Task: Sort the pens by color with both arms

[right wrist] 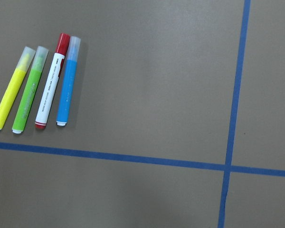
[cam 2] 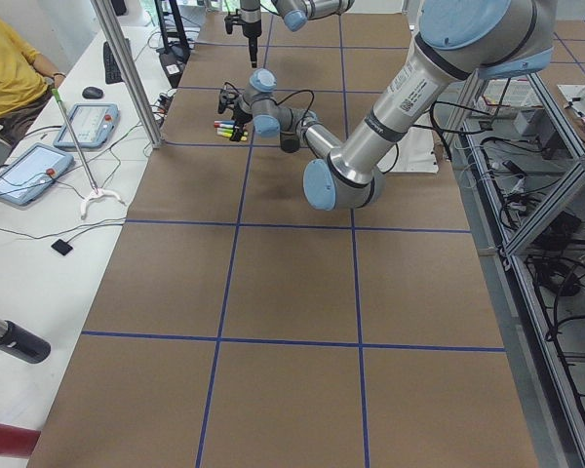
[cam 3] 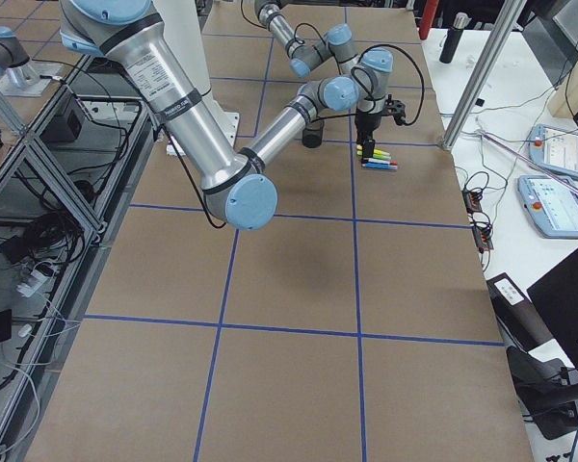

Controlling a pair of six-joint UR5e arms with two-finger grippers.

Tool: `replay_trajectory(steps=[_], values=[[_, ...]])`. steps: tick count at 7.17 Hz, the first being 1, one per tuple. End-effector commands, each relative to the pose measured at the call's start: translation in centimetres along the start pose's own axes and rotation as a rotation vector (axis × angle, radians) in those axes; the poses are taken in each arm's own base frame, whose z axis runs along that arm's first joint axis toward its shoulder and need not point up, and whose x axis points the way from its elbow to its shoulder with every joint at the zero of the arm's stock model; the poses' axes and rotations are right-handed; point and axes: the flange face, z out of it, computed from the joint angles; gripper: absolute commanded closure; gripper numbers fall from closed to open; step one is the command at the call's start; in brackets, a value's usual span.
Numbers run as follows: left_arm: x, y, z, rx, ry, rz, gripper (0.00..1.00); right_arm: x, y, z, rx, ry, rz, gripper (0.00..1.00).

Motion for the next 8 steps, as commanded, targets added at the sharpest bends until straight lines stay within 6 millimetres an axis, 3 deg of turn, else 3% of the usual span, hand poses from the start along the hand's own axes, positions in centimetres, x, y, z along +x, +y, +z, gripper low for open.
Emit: replay_trajectory(steps=[1,2,3,4,6,8], values=[[-6.7,-4.7,-10.0,-0.161,-0.16,0.194,0.0,8.0,1.5,-1.1,0.03,0.02,-0.058,0.0],[-10.6,-6.5,-13.7,-0.211,-0.202,0.271,0.0,12.4,2.0,-1.0,0.024,0.047,-0.088,0.0],[-16.6,-8.6,-16.9,-0.255,-0.206,0.327,0.0,17.5,2.5,-1.2,0.015,0.072,-0.136,0.0],[-23.9,-10.4,-19.2,-0.287,-0.211,0.373,0.0,23.1,3.6,-1.6,-0.002,0.075,-0.172,0.0],[-38.2,-13.2,-23.9,-0.343,-0.22,0.446,0.0,35.1,7.7,-2.4,-0.035,0.053,-0.225,0.0],[-49.5,-13.5,-26.3,-0.407,-0.254,0.435,0.0,44.1,12.5,-2.4,-0.059,0.056,-0.221,0.0]])
